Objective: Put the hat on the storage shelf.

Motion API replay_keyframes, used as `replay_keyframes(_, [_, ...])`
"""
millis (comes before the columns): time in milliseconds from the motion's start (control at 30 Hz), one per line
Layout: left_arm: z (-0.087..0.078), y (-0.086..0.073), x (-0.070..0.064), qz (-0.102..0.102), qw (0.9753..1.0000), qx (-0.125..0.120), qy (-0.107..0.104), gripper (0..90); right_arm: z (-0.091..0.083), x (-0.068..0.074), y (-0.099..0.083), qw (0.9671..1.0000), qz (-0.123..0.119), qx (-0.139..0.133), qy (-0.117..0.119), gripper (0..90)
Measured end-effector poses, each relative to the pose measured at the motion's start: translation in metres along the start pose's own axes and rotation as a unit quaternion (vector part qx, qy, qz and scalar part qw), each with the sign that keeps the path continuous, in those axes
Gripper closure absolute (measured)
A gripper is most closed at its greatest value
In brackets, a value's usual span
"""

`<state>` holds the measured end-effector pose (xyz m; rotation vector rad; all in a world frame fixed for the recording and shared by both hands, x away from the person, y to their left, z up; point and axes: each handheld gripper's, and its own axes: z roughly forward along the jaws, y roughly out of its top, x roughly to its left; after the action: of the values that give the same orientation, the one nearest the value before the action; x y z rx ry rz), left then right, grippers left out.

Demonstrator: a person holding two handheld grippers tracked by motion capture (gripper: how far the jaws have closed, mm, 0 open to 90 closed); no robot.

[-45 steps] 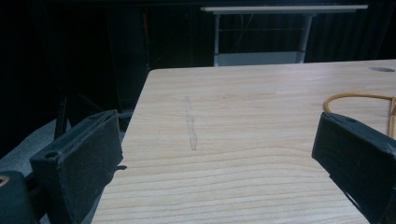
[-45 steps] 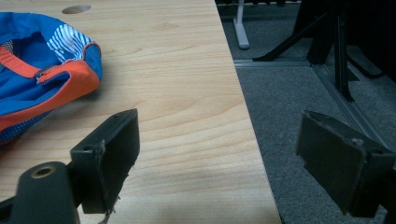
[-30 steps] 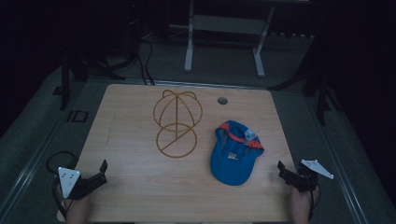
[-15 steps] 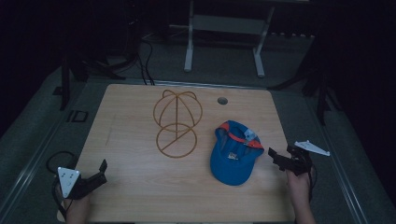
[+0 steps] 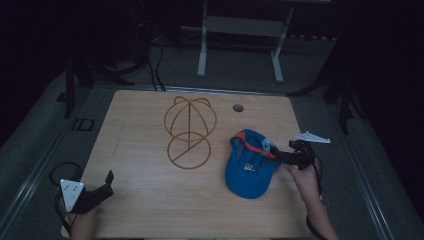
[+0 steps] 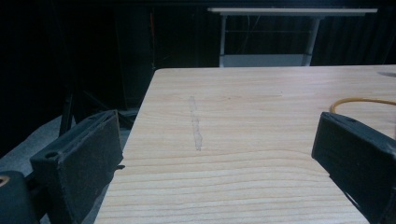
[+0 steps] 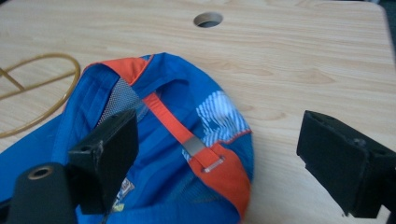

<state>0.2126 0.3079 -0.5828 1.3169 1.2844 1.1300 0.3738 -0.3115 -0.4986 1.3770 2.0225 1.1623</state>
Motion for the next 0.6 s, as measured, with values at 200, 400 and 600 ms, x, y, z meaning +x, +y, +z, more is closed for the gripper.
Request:
replay_keyframes(200, [0.0, 0.0, -0.001, 0.003, 1.0, -0.001, -0.004, 2.2, 0.022, 0.005, 0.006, 0.9995, -0.019, 0.024, 0.008, 13.6])
replay_keyframes(400, [0.001, 0.0, 0.0, -0.003, 1.0, -0.001, -0.005, 2.2, 0.054, 0.005, 0.01, 0.9973, -0.029, 0.068, 0.001, 16.0])
replay_keyframes(600, [0.001, 0.0, 0.0, -0.001, 1.0, 0.001, -0.009, 2.2, 0.071, 0.003, 0.012, 0.9948, -0.034, 0.095, -0.011, 19.5])
